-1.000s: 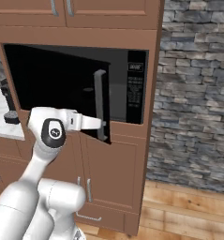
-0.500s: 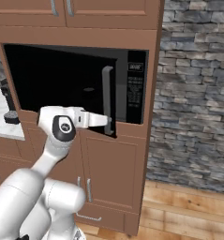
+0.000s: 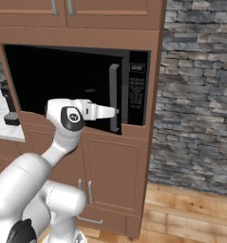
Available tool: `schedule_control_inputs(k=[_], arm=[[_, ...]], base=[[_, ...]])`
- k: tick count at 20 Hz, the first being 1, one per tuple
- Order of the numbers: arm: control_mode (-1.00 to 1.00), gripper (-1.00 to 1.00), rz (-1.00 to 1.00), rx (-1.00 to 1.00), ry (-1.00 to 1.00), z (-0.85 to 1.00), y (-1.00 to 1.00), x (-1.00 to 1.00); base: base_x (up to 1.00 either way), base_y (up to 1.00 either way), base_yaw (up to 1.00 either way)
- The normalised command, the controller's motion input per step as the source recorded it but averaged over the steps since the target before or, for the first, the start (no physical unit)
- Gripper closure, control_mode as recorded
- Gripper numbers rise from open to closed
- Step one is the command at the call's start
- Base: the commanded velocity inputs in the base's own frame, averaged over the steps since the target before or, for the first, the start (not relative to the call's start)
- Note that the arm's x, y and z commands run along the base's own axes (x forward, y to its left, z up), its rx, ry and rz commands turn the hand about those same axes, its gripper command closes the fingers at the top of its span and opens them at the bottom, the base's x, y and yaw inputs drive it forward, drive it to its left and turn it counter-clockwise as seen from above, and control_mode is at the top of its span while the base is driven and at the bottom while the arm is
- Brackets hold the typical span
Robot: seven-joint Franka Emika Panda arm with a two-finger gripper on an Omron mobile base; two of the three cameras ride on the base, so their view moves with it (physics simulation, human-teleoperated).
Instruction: Pick the mug from the counter and place it inside the microwave. Then close the microwave.
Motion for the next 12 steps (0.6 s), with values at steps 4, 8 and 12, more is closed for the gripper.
schedule_control_inputs(k=[4,8,12], arm=[[-1.00,-1.00,0.00,0.00,-0.03,0.32,-0.04,0.01],[-1.00,-1.00,0.00,0.00,-0.07,0.05,-0.05,0.11],[-1.00,-1.00,0.00,0.00,-0.07,0.00,-0.11,0.25]], base=[[0.00,0.00,0.00],[0.00,0.00,0.00],[0.00,0.00,0.00]])
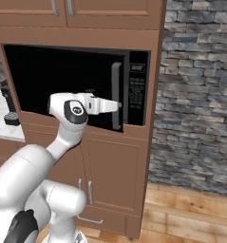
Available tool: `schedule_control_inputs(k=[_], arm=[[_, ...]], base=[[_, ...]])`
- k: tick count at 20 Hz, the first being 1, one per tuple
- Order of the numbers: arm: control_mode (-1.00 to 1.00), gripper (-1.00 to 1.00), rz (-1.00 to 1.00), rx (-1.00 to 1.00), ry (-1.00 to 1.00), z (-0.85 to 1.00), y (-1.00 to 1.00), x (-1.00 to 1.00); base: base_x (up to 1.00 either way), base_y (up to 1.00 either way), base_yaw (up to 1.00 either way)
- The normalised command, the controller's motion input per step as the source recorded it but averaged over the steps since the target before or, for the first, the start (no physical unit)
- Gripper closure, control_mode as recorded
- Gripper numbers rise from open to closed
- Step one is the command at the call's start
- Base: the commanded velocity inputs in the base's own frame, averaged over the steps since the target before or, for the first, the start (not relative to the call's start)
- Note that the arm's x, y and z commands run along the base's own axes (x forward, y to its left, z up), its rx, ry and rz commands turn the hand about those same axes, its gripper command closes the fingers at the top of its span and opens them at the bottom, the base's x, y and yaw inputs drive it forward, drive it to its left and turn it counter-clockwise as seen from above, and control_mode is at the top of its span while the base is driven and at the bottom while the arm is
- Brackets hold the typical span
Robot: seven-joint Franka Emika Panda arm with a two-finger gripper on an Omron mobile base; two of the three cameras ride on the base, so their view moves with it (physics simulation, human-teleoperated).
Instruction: Pick the mug from the counter and place it inside the microwave. Then close the microwave.
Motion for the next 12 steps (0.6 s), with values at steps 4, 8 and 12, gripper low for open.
schedule_control_inputs(k=[4,8,12], arm=[[-1.00,-1.00,0.00,0.00,-0.07,0.00,-0.18,0.33],[-1.00,-1.00,0.00,0.00,-0.06,0.03,-0.13,0.29],[-1.00,-1.00,0.00,0.00,-0.03,0.06,-0.09,0.35]], base=[[0.00,0.00,0.00],[0.00,0.00,0.00],[0.00,0.00,0.00]])
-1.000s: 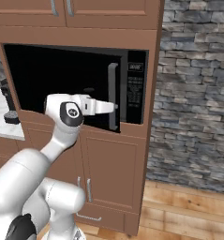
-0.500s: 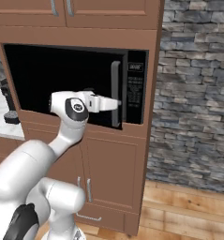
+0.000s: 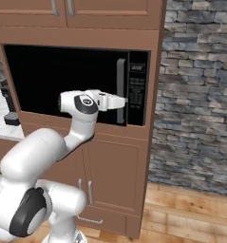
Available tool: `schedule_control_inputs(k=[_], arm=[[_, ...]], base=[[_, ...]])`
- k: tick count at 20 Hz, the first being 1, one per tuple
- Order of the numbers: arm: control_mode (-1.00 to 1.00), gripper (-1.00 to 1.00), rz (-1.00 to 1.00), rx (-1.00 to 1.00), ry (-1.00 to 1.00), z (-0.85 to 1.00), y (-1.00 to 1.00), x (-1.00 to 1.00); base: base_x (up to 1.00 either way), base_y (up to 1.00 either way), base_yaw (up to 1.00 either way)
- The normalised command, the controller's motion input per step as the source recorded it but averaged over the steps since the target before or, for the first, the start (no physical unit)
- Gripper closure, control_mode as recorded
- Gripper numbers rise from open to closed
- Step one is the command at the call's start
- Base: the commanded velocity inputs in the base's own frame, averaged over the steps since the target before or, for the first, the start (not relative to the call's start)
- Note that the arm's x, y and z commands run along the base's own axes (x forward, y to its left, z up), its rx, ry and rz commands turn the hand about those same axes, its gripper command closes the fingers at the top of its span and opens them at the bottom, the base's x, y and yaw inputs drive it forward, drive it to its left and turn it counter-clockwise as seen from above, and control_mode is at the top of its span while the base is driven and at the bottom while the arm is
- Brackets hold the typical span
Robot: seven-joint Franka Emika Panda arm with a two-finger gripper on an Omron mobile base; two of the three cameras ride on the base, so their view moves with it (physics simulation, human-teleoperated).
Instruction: Pick the mug from the counter and place it inside the microwave. Then close the microwave.
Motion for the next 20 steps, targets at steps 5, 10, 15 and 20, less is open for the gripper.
schedule_control_inputs(k=[5,10,15,20], arm=[[-1.00,-1.00,0.00,0.00,-0.01,0.18,-0.06,0.27],[-1.00,-1.00,0.00,0.00,0.00,0.29,-0.02,0.22],[-1.00,-1.00,0.00,0.00,0.00,0.24,-0.02,0.24],[-1.00,-1.00,0.00,0.00,0.00,0.12,0.00,0.17]], base=[[0.00,0.00,0.00],[0.00,0.00,0.00],[0.00,0.00,0.00],[0.00,0.00,0.00]])
